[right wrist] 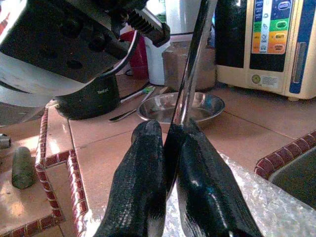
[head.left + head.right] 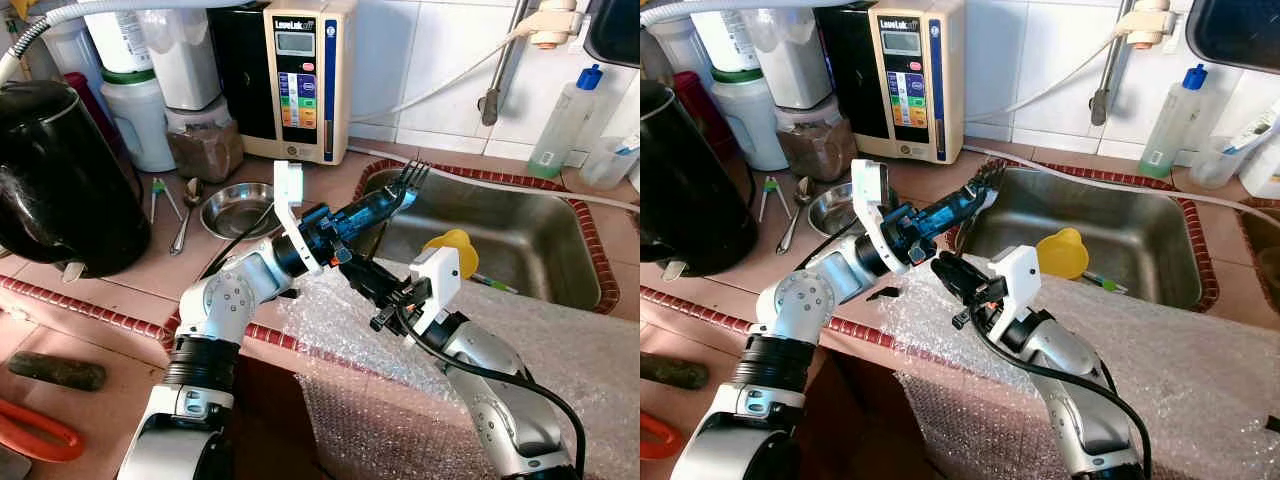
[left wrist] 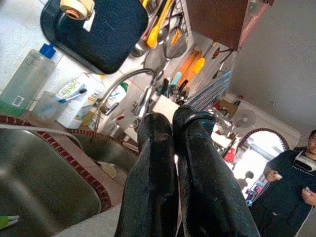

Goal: Kitchen organization

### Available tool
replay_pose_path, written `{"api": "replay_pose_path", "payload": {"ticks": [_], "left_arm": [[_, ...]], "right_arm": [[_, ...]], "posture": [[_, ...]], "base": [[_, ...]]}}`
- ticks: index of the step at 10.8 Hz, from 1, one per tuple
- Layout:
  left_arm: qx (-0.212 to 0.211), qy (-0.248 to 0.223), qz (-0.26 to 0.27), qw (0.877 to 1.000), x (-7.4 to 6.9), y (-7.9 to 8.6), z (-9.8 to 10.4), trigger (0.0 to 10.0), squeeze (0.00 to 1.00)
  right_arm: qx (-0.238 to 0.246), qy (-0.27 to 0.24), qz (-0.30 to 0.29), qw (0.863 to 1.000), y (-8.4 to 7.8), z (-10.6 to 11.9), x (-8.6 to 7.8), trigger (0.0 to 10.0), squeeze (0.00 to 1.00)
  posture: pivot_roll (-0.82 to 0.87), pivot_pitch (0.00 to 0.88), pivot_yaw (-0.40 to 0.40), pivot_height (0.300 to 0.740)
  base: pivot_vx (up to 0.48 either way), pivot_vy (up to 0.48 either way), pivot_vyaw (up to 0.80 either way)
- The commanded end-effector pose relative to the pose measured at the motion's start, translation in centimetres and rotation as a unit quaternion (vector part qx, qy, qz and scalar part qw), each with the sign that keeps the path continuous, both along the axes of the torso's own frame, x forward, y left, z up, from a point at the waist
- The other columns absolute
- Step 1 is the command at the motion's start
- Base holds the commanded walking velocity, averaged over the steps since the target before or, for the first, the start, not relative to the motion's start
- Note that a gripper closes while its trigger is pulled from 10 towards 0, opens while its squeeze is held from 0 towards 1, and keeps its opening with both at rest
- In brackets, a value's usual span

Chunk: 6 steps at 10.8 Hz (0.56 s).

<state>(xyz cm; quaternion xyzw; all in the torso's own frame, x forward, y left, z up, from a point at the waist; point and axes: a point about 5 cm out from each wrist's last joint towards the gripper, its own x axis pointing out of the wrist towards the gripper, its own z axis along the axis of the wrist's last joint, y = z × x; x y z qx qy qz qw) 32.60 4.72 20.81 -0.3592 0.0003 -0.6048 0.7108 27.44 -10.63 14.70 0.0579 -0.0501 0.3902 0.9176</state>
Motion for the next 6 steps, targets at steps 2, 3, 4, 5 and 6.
{"api": "replay_pose_path", "payload": {"ticks": [2,3,4,5,6], "left_arm": [[0.035,0.025,0.04,0.998,0.64,1.18,-1.16,0.0,0.0],[0.036,0.026,0.042,0.998,0.65,1.13,-1.23,1.1,0.62],[0.04,0.027,0.044,0.998,0.7,1.03,-1.3,10.0,1.0],[0.042,0.025,0.036,0.998,0.6,0.94,-1.35,10.0,1.0],[0.046,0.027,0.038,0.998,0.62,0.88,-1.48,10.0,1.0]], "right_arm": [[-0.003,-0.048,-0.05,0.998,-1.9,1.99,0.37,0.0,0.0],[-0.003,-0.048,-0.05,0.998,-1.87,1.99,0.38,0.0,0.0],[-0.005,-0.049,-0.05,0.998,-1.85,2.01,0.39,0.0,0.0],[-0.005,-0.049,-0.051,0.997,-1.83,2.03,0.4,0.0,0.0],[-0.005,-0.05,-0.052,0.997,-1.85,2.02,0.39,0.0,0.0]], "posture": [[-0.02,0.0,0.076,0.74],[-0.02,0.0,0.076,0.74],[-0.02,0.0,0.078,0.74],[-0.02,0.0,0.078,0.74],[-0.03,0.0,0.08,0.74]], "base": [[0.0,0.0,0.0],[0.0,0.0,0.0],[0.0,0.0,0.0],[0.0,0.0,0.0],[0.0,0.0,0.0]]}}
